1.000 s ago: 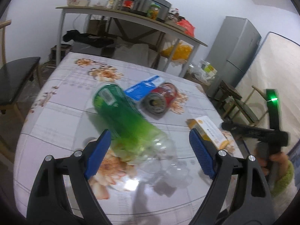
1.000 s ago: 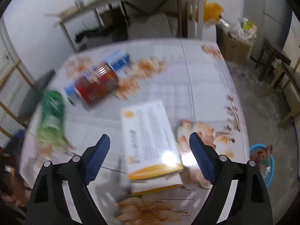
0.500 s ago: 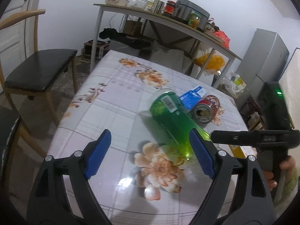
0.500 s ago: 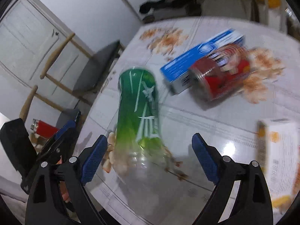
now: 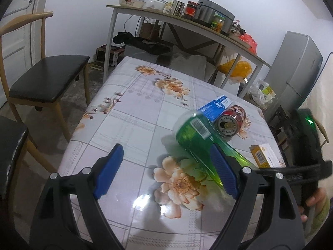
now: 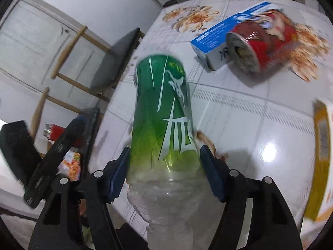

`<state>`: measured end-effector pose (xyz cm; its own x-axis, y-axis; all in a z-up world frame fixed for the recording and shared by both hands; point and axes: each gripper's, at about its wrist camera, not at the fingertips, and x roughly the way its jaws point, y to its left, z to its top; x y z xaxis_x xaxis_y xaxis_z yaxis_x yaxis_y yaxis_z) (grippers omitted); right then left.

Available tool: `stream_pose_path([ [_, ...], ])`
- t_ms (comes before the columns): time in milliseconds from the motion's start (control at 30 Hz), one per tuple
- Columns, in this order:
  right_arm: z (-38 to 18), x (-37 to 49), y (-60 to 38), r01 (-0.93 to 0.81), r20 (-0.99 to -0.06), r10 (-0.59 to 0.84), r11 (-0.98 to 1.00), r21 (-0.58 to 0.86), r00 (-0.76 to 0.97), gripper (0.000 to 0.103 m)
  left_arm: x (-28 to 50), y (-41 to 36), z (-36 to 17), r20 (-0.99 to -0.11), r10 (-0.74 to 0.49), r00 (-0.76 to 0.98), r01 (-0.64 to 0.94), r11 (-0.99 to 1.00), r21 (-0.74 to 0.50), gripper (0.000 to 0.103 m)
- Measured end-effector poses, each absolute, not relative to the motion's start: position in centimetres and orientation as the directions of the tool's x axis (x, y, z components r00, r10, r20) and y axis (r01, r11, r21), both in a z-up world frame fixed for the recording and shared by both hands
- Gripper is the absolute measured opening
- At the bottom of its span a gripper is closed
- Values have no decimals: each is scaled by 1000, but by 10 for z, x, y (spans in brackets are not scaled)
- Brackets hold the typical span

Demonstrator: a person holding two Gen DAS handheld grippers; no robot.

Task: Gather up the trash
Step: 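Grasp the green plastic bottle with the right gripper, then grasp the yellow-and-white medicine box with the left gripper while the right gripper holds the bottle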

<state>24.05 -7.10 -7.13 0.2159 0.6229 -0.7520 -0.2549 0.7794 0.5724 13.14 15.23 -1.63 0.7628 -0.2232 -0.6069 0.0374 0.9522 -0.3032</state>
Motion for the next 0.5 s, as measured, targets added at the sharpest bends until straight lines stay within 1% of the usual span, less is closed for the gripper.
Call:
stream_pose_path([
  [133,-53,206,-109,-228,-685,680,734,640,261,65,131,140,-12,-604,-243,759,65,952,-300,81],
  [267,-38,174,-147,-191,-649,684,723,664,334,65,133,121,-11,-605,-280,746,109,946,-304,81],
  [333,-28,155,-174,-156,-616,680,712,685,397,65,134,107,-10,-605,-307,735,139,941,-309,81],
  [400,-16,138,-204,-124,-590,647,717,686,483,65,135,93,-10,-607,-336,720,173,934,-312,81],
  [500,2,117,-251,-47,-565,538,749,661,626,65,138,66,-11,-614,-386,688,239,920,-311,81],
])
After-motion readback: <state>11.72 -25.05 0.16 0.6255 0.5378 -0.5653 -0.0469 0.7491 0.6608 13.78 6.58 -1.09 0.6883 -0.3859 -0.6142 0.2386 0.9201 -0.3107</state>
